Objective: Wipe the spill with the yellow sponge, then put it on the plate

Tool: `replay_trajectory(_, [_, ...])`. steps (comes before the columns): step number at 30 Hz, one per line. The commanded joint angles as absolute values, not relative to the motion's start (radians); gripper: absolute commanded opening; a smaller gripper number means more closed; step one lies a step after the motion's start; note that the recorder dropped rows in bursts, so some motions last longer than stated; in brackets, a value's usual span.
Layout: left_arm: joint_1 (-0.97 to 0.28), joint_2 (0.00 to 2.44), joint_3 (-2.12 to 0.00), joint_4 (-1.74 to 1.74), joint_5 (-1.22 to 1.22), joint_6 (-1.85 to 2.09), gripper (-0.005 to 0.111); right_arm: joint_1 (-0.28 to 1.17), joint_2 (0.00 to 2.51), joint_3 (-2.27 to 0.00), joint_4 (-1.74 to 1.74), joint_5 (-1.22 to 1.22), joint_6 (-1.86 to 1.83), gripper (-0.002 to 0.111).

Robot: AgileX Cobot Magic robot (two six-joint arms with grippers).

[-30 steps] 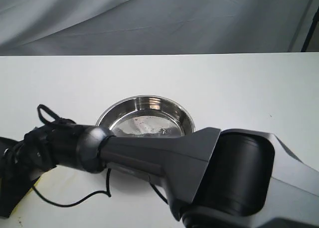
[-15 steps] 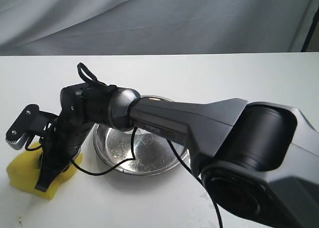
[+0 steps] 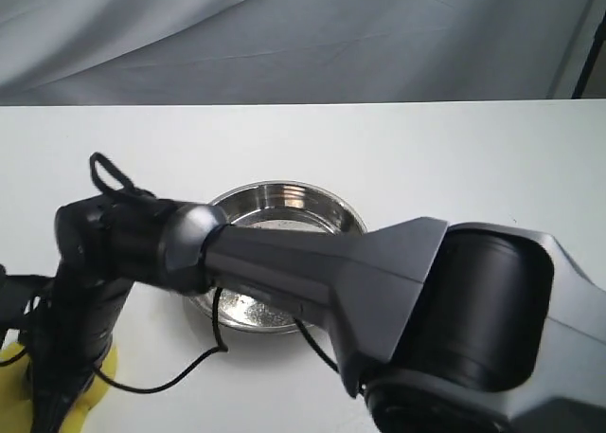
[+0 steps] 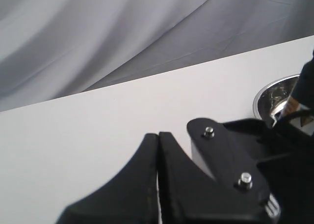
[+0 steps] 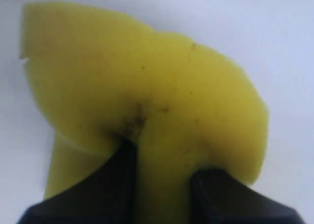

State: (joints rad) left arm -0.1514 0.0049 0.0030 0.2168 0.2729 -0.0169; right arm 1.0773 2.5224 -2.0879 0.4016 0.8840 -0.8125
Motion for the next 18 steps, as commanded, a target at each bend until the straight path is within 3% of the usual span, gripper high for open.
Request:
replay_trajectory(1, [-0.150, 0.000, 0.000, 0.218, 0.266, -0.022, 0.000, 1.143, 2.559, -2.061, 0.408, 0.778, -0.834, 0.000])
replay_trajectory(18, [-0.150, 0.000, 0.000, 0.218, 0.266, -0.022, 0.000, 1.115, 2.393, -2.061, 0.364, 0.715, -0.834, 0.000])
